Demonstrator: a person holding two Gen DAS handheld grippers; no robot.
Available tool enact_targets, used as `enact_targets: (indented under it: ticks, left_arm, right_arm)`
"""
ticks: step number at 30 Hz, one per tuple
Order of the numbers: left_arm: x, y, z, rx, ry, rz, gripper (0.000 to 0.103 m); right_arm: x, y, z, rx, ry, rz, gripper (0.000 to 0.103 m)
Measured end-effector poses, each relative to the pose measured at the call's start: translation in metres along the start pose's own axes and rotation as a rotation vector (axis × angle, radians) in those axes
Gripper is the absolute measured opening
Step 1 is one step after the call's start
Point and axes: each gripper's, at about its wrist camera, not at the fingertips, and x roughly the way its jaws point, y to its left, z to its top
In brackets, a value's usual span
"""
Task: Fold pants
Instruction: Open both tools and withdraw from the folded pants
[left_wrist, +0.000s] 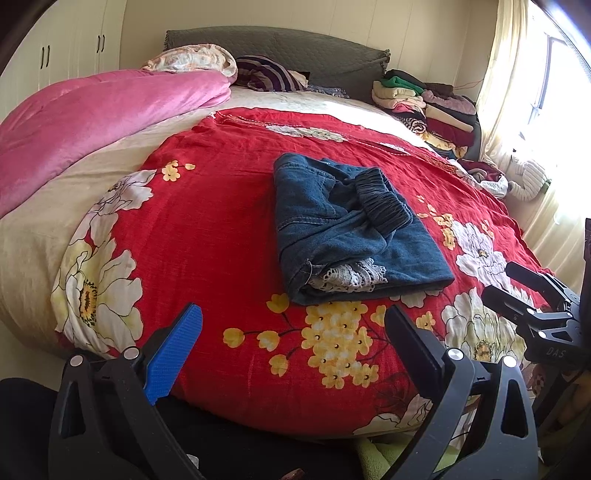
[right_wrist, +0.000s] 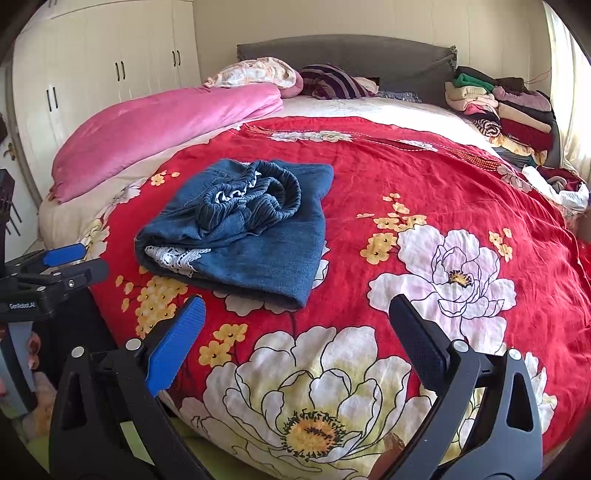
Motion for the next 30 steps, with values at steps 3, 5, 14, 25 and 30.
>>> enact_targets:
  ticks: [3, 5, 14, 25, 30]
  left_arm:
    - [-0.0016, 0.0017, 0.0004, -0.002, -0.006, 0.002, 0.099]
    - [-0.0022, 0.0018, 0.0003, -0.006, -0.008, 0.002, 0.099]
    - [-0.0031, 0.0009, 0.0001, -0.008, -0.002, 0.013, 0.099]
    - [-0.0019, 0.0007, -0.0003, -0.009, 0.004, 0.020, 0.099]
    - [-0.0021, 0.0019, -0.0009, -0.013, 0.008, 0.030, 0.099]
  right_arm:
    - [-0.0008, -0.0002, -0.0001, 0.001, -0.005, -0.003, 0.094]
    - [-0.0013, -0.0003, 0.0000, 0.001, -0.005, -0.004, 0.094]
    - [-0.0017, -0.0002, -0.0005, 0.001, -0.006, -0.006, 0.094]
    - [-0.0031, -0.0016, -0.0014, 0.009, -0.006, -0.012, 0.094]
    - [-0.0029, -0.0024, -0.0014, 0.014, -0.007, -0.017, 0.094]
